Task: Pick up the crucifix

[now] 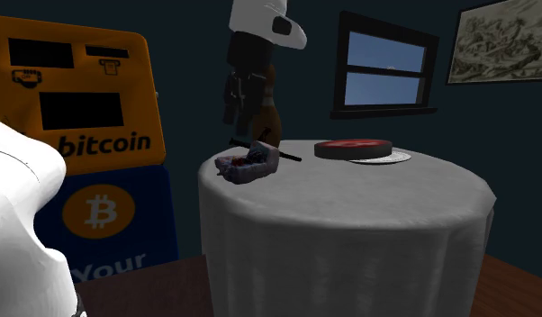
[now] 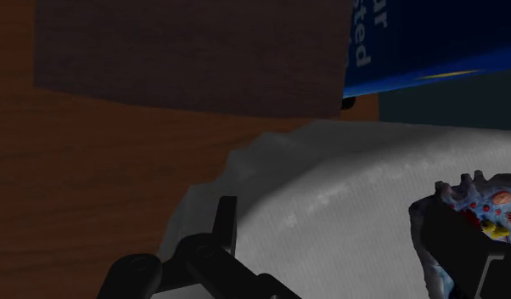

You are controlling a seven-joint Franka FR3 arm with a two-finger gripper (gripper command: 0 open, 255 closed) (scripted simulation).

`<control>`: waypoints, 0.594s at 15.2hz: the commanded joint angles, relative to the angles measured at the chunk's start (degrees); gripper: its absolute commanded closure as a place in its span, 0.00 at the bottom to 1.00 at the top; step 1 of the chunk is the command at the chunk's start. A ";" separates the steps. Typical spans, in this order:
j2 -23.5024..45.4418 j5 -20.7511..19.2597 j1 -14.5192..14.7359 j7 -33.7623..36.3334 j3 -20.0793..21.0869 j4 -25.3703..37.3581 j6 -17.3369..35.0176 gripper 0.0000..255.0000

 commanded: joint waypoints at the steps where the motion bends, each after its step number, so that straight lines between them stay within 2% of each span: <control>1: 3.61 1.16 0.93 2.25 2.03 2.34 0.91 0.00; 9: 20.17 2.54 3.71 10.22 8.47 14.96 3.34 0.00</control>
